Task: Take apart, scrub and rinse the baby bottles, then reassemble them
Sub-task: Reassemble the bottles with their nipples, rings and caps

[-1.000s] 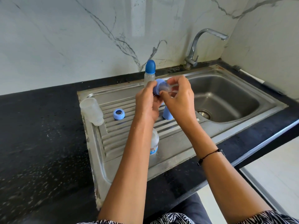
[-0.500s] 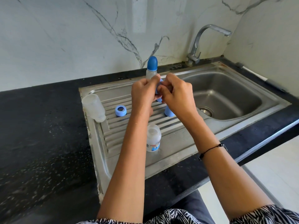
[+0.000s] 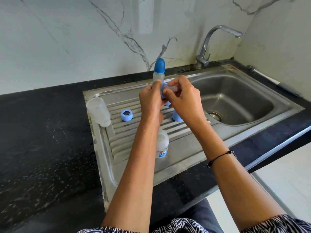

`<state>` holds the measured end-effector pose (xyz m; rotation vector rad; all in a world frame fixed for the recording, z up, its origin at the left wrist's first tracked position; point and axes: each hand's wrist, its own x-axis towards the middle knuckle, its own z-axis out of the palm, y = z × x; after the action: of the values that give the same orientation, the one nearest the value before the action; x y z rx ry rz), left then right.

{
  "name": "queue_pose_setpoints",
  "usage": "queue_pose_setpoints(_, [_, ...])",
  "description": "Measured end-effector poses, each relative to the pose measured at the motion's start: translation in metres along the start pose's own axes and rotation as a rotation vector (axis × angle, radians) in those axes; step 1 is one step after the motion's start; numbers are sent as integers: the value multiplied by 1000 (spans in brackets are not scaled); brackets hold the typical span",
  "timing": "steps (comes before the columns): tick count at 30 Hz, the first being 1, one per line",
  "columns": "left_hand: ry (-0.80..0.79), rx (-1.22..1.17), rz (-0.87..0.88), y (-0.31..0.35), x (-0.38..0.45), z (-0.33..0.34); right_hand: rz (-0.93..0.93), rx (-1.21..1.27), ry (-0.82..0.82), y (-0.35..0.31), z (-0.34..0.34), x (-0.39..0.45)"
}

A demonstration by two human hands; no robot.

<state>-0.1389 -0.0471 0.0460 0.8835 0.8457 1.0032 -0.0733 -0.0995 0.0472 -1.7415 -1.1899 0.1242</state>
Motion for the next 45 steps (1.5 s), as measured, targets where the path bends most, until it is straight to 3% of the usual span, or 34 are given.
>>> queue_pose_setpoints(5, [-63,51,-90,3,-3,-9,-65,-148,-44,2,-1,-3])
queue_pose_setpoints(10, [-147,193,-150,-3,-16,-29,-160,-241,-233,6,-9,-21])
queue_pose_setpoints(15, [-102,495,56,-39,-28,-65,-126,-249,-322,11,-11,-40])
queue_pose_setpoints(20, [-223,436,96,-66,-51,-92,-76,-234,-408,23,-5,-56])
queue_pose_setpoints(24, [-402,604,171,-76,-48,-98,-45,-193,-392,28,-3,-60])
queue_pose_setpoints(27, [-430,790,313,-83,-40,-95,-32,-208,-387,28,1,-58])
queue_pose_setpoints(32, [-418,747,356,-84,-31,-82,-20,-253,-338,25,6,-52])
queue_pose_setpoints(37, [-367,608,535,-73,-25,-69,102,-182,-183,21,-6,-42])
queue_pose_setpoints(42, [-497,698,740,-45,-25,-41,89,-230,-96,5,-21,-24])
queue_pose_setpoints(45, [-529,655,722,-34,-19,-24,138,-89,-59,4,-30,-15])
